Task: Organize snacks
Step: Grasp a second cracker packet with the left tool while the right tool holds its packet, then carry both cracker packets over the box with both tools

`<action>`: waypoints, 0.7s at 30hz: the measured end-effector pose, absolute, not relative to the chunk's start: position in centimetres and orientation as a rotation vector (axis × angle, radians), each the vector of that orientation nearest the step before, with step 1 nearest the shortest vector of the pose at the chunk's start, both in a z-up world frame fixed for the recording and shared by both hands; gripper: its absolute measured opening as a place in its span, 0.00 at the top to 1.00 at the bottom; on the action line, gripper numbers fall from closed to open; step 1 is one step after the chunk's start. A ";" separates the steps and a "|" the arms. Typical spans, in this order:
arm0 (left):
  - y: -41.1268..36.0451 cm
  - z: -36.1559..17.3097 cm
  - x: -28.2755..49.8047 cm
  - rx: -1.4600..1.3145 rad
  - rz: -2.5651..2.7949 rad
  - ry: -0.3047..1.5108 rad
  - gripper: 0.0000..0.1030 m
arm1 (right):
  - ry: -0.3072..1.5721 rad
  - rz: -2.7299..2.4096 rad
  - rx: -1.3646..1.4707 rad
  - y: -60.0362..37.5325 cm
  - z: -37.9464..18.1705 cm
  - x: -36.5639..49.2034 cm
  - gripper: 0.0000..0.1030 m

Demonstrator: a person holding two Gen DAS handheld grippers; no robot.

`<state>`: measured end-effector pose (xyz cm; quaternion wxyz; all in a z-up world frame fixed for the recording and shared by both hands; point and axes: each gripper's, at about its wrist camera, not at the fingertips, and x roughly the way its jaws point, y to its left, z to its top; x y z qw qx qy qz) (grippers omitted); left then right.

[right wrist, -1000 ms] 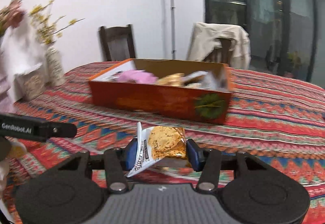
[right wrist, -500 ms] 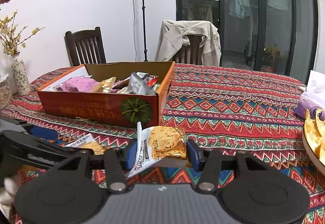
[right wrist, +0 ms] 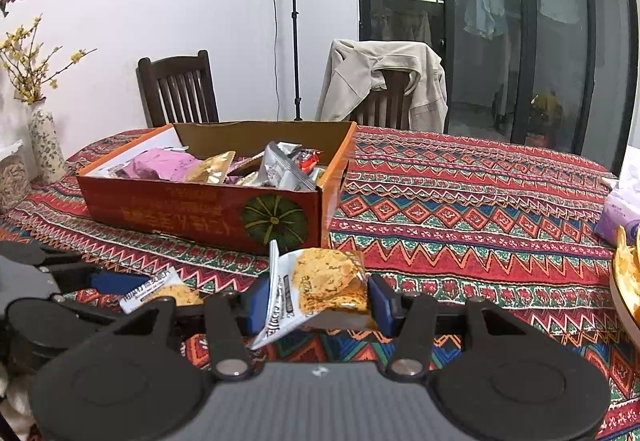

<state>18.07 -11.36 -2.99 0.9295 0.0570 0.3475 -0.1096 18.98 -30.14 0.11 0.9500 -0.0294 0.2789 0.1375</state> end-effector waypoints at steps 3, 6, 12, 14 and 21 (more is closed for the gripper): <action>-11.2 -2.8 18.0 0.112 -0.237 0.705 0.49 | 0.557 0.284 -0.070 -29.9 0.5 18.9 0.51; -10.7 -2.4 17.8 0.096 -0.248 0.696 0.49 | 0.545 0.286 -0.077 -29.3 0.9 18.9 0.50; -9.1 -0.6 17.1 0.078 -0.244 0.638 0.49 | 0.528 0.289 -0.085 -28.7 1.7 19.0 0.50; -8.3 0.3 17.1 0.062 -0.237 0.617 0.49 | 0.521 0.290 -0.086 -28.6 2.0 18.9 0.50; -5.2 4.0 18.4 0.018 -0.189 0.527 0.48 | 0.483 0.301 -0.091 -27.0 4.1 20.0 0.50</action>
